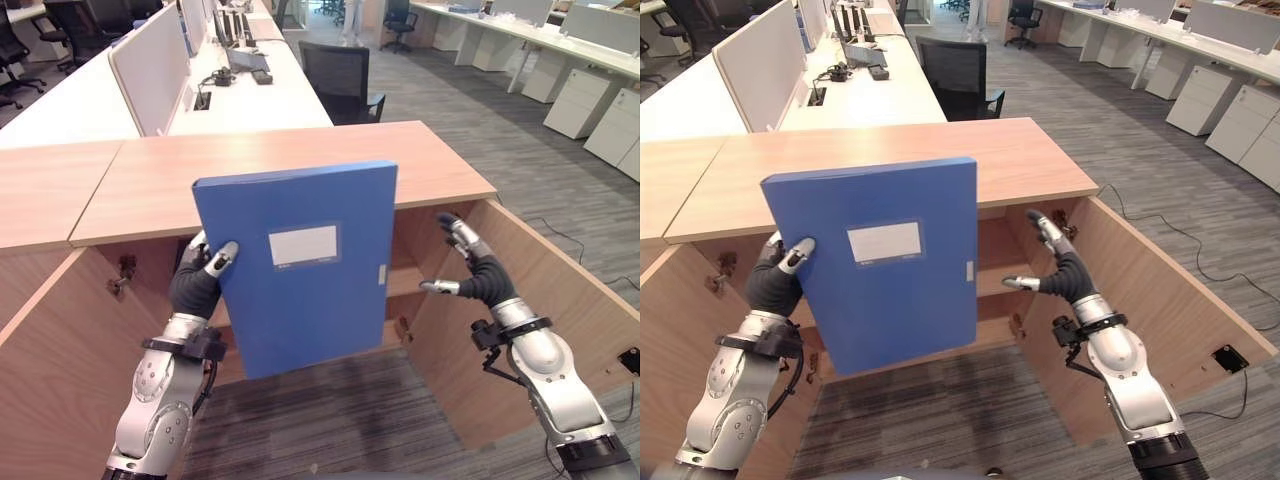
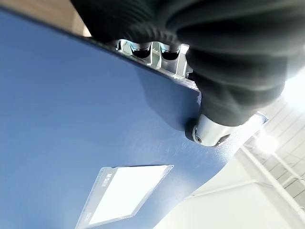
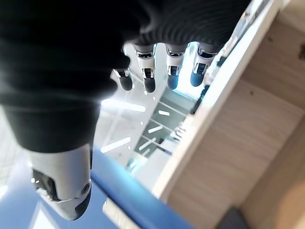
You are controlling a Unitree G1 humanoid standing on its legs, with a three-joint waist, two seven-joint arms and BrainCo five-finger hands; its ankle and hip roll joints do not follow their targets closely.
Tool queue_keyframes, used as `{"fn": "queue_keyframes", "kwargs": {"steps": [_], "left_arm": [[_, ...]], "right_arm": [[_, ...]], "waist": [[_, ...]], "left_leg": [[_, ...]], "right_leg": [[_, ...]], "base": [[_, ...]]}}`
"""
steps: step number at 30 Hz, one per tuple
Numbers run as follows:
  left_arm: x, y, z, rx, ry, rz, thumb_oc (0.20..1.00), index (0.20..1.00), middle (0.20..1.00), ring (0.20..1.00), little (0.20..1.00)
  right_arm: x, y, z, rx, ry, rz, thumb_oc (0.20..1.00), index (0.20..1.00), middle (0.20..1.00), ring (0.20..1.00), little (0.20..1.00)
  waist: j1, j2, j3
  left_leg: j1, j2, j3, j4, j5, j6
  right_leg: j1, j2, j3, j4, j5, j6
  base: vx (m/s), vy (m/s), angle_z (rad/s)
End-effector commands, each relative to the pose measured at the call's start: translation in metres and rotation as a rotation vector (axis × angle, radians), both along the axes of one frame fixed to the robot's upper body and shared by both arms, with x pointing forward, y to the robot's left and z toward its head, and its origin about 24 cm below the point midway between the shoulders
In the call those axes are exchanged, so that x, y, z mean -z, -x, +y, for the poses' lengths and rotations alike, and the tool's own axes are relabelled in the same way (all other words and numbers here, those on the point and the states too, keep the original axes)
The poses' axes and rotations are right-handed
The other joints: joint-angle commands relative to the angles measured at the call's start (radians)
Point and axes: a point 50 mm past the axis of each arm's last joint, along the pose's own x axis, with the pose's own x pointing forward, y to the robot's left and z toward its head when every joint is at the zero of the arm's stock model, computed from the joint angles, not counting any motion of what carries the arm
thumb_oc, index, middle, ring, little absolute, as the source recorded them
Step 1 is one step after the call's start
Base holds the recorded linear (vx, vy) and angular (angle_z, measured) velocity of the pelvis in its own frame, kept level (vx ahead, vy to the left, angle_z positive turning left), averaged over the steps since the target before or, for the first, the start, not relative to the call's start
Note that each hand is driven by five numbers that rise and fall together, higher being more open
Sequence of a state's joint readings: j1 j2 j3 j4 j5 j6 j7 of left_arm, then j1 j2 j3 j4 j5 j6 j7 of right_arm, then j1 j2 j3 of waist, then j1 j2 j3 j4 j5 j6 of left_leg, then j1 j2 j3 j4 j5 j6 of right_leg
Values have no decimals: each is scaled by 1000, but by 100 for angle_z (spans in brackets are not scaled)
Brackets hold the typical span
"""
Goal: Put the empty folder in the office cabinet
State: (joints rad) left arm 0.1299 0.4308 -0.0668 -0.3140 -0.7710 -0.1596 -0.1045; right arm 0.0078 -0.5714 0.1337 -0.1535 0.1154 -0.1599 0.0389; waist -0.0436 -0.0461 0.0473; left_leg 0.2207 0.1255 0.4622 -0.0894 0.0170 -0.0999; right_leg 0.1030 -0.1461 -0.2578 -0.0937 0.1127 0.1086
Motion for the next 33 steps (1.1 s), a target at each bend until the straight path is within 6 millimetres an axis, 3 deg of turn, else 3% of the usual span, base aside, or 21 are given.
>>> {"fn": "queue_keyframes", "kwargs": {"steps": [1,9,16,27,28,29,30,33], "left_arm": [[-24,0,-3,60,21,-139,200,200,200,200,200],[-23,-3,-13,102,18,-139,200,200,200,200,200],[-24,-8,-20,117,-2,-153,200,200,200,200,200],[-35,-14,-42,212,49,-213,200,200,200,200,200],[-36,-15,-45,228,59,-219,200,200,200,200,200],[-38,-15,-48,242,68,-226,200,200,200,200,200],[-39,-16,-53,261,81,-231,200,200,200,200,200],[-44,-18,-61,298,103,-246,200,200,200,200,200]], "right_arm": [[-29,-15,10,-24,-10,-150,1000,1000,1000,1000,1000],[-30,-20,23,-68,5,-160,1000,1000,1000,1000,1000],[-26,-17,49,-242,-152,-90,1000,1000,1000,1000,1000],[16,-16,88,-470,-419,228,1000,1000,1000,1000,1000],[23,-15,94,-492,-471,276,931,931,931,931,931],[30,-13,98,-506,-524,323,507,507,507,507,507],[39,-10,105,-528,-579,384,200,200,200,200,200],[66,0,124,-555,-734,560,200,200,200,200,200]], "waist": [[11,-14,27],[13,-13,29],[16,-18,28],[26,-25,28],[27,-25,28],[28,-26,27],[29,-25,28],[31,-25,30]], "left_leg": [[19,9,-108,2,-95,49],[20,12,-108,2,-92,47],[23,15,-105,2,-87,43],[20,18,-106,2,-80,35],[19,17,-107,2,-79,34],[18,18,-107,2,-78,34],[17,18,-107,2,-77,33],[15,17,-107,2,-76,30]], "right_leg": [[31,-4,-45,7,-64,23],[32,-5,-47,8,-64,21],[35,-4,-48,7,-65,18],[35,-1,-55,7,-68,15],[36,-1,-54,7,-69,15],[36,-1,-55,7,-69,15],[35,-2,-55,7,-69,15],[35,-2,-58,7,-68,15]], "base": [[0,0,0],[0,0,0],[0,0,0],[0,0,0],[0,0,0],[0,0,0],[0,0,0],[0,0,0]]}}
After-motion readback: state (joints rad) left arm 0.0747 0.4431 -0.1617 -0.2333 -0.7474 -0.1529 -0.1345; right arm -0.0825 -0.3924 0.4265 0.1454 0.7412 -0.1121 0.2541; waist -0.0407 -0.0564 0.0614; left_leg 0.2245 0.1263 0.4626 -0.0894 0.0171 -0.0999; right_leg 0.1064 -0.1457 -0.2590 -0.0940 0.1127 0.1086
